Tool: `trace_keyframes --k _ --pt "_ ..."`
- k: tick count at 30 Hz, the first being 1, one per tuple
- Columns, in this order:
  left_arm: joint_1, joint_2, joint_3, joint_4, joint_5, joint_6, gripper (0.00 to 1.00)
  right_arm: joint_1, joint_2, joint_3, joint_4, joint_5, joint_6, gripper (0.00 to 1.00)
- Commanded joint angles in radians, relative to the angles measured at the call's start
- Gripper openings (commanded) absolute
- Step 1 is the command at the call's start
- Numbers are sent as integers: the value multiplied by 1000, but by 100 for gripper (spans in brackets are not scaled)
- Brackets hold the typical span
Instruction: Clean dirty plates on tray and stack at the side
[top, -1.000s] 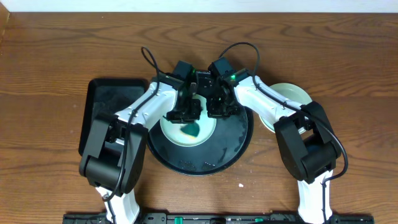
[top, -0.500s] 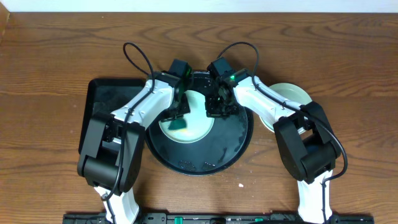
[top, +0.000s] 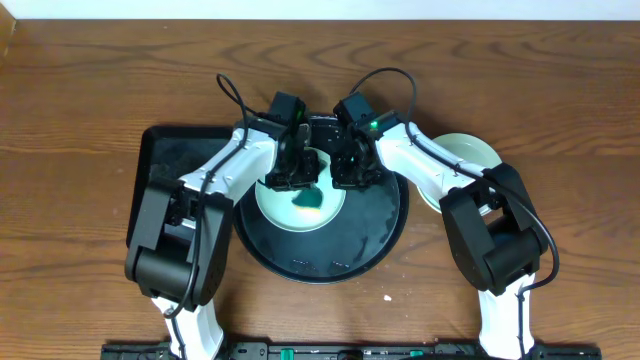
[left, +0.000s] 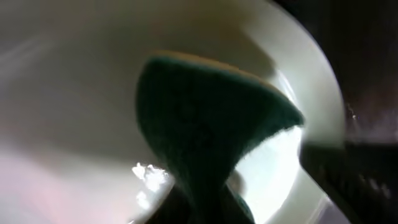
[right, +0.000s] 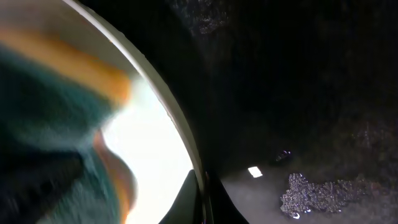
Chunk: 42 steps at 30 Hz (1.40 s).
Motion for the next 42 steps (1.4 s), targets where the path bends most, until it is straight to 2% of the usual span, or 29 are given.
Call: trace_keyframes --k 1,3,4,7,9,12,15,17,21,23,25,27,31,38,42 --pt "4 17 -6 -10 -427 -171 7 -3 0 -18 -11 39 3 1" --pt "4 17 -6 -60 -581 -248 8 -3 0 -18 -12 41 3 1" --pt "4 17 -6 -87 -607 -259 7 -3 0 -18 -11 41 3 1" --pt "1 17 -6 -157 -557 -258 7 -3 0 -18 -10 41 3 1" --pt "-4 17 -6 -194 -455 -229 8 -3 0 -18 -11 41 3 1" --pt "-8 17 -6 -195 -140 -34 7 -3 0 -18 -11 41 3 1" --pt "-8 17 -6 -177 92 87 7 -3 0 -18 -11 41 3 1" --pt "-10 17 -6 -146 136 103 7 -3 0 -18 -11 41 3 1" --pt "-8 17 -6 -42 85 101 8 -3 0 -18 -11 41 3 1" --pt "-8 17 -6 16 6 98 7 -3 0 -18 -11 41 3 1" --pt "-7 17 -6 58 -144 45 8 -3 0 -18 -11 41 3 1" --pt "-2 14 2 38 -352 -55 7 -3 0 -18 -12 41 2 1" --pt "5 -27 60 -103 -554 -166 7 -3 0 -18 -15 42 2 1" --pt "52 -263 154 -261 -567 -169 7 -3 0 -17 -15 34 -10 1" --pt "141 -398 154 -339 -486 -119 7 -4 -20 0 -13 -11 -108 1"
